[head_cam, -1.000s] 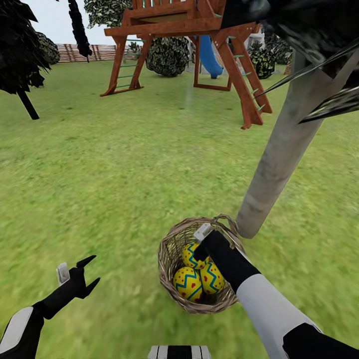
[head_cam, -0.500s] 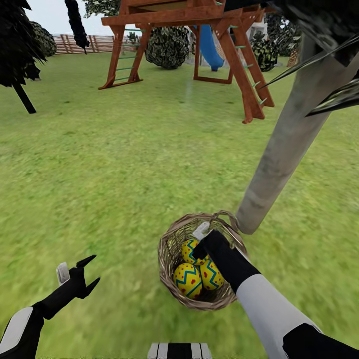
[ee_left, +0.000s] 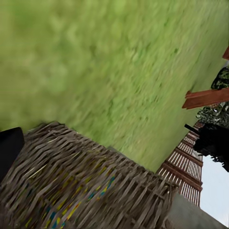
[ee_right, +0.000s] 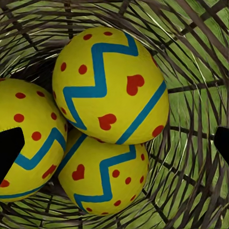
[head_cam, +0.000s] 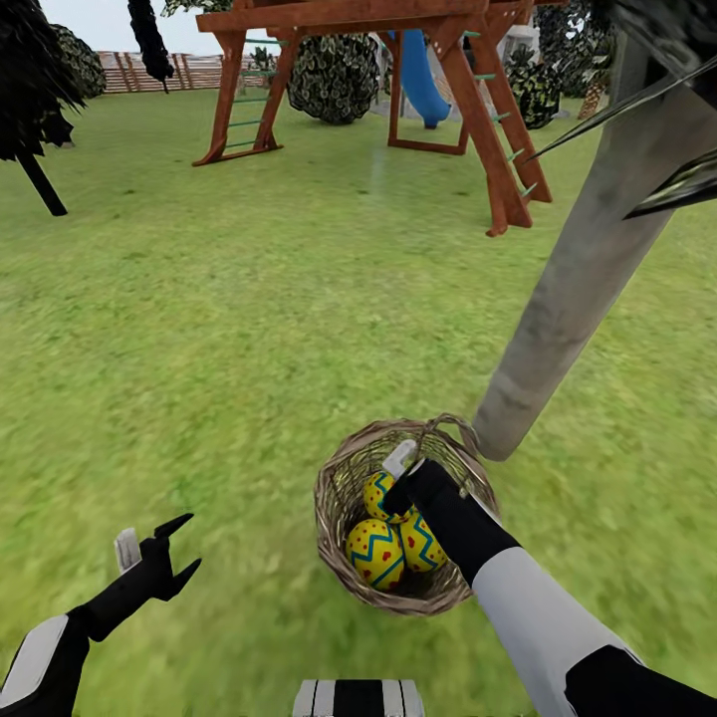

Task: Take the three Easter eggs out of the wicker basket on the lawn in the garden, then place them on the lawn next to a single tree (choose any tree) so that all three eggs are next to the same tree and none are left in the basket.

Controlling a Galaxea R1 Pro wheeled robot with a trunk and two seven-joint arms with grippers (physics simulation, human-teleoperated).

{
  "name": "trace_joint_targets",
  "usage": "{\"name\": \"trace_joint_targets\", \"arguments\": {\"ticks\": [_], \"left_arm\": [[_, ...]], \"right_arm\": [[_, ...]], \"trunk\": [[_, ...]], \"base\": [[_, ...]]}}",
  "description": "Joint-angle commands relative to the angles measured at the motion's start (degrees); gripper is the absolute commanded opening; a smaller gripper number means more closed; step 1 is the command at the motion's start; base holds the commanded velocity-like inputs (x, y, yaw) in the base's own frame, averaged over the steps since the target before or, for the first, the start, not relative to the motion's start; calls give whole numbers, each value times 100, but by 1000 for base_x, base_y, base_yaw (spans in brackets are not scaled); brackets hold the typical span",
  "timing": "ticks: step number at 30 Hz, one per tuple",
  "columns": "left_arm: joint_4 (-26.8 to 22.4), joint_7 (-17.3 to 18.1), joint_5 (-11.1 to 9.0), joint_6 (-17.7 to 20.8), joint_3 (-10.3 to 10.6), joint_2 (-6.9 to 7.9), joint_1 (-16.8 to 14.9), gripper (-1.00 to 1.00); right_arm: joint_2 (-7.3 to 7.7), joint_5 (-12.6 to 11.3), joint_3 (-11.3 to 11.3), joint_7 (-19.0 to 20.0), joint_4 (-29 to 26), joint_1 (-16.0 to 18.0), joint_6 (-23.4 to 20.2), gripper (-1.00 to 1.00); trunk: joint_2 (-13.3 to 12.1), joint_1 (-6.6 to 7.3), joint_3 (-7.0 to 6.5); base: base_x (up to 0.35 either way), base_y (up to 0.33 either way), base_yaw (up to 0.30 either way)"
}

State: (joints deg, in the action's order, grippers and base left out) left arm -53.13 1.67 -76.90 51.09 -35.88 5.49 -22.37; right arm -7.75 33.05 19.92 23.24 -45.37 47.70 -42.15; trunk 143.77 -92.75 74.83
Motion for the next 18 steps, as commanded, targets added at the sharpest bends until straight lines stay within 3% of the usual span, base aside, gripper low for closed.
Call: {"name": "trace_joint_targets", "arguments": {"ticks": [1, 4, 15, 18], "left_arm": [[6, 18, 17, 32, -16, -3, -5, 100], [11, 18, 16, 32, -16, -4, -5, 100], [13, 18, 18, 31, -16, -4, -5, 100], [13, 18, 18, 32, -16, -4, -5, 100]], "right_arm": [[6, 67, 8, 45, -7, 3, -13, 100], [32, 82, 11, 46, -59, 9, -6, 100], [45, 124, 41, 95, -194, 20, 23, 100], [39, 353, 46, 95, -199, 20, 34, 100]], "trunk": [[3, -1, 27], [3, -1, 27], [18, -29, 271], [22, -37, 337]], "base": [[0, 0, 0], [0, 0, 0], [0, 0, 0], [0, 0, 0]]}}
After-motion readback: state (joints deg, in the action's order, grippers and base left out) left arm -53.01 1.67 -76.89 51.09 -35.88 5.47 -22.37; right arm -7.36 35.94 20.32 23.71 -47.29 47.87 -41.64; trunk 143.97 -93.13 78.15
